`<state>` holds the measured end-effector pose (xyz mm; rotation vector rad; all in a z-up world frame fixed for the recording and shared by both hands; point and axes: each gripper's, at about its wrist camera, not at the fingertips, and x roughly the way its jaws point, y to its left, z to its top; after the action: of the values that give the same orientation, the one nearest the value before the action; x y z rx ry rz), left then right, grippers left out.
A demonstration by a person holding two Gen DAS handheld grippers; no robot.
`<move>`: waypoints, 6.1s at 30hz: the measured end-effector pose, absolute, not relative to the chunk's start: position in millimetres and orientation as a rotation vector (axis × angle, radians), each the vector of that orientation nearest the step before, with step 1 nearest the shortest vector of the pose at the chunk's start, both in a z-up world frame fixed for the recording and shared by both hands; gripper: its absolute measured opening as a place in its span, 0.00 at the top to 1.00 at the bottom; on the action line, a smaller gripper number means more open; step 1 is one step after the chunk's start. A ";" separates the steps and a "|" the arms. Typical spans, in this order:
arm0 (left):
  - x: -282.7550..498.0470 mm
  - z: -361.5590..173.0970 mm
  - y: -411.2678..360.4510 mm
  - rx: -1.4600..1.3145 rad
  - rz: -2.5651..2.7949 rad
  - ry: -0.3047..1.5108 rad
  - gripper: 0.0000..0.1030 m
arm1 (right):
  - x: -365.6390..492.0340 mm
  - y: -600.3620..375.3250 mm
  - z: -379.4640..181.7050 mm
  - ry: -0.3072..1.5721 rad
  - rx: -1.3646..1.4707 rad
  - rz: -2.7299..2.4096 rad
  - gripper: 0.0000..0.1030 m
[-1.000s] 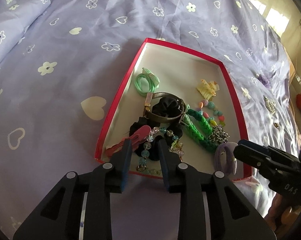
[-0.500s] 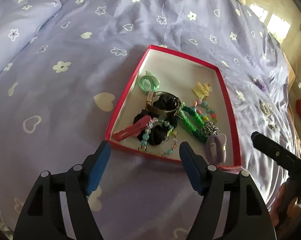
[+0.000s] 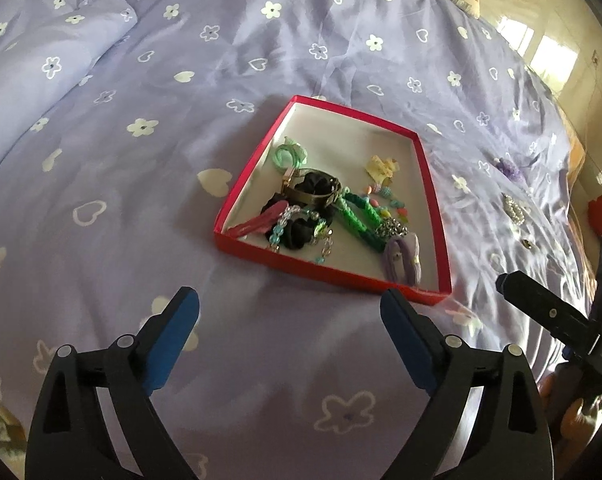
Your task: Organize jewelry
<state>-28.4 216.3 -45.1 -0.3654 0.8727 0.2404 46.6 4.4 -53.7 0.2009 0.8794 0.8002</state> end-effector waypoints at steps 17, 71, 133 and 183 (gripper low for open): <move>-64.0 -0.3 196.2 -0.188 0.321 0.763 0.00 | 3.2 5.2 7.3 0.698 -0.028 0.775 0.03; -73.7 -25.2 167.9 -0.042 0.419 0.689 0.00 | -4.8 2.4 -43.4 0.703 -0.028 0.701 0.01; -75.9 -25.0 162.5 -0.048 0.425 0.685 0.00 | -12.5 6.0 -38.2 0.678 -0.045 0.719 0.01; -71.0 -33.1 161.7 -0.047 0.415 0.700 0.00 | -10.2 6.1 -43.3 0.691 -0.039 0.720 0.01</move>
<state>-71.0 161.7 -33.1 -0.0468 0.6997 0.4155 -10.2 6.1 -43.3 -0.0393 0.6905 0.7203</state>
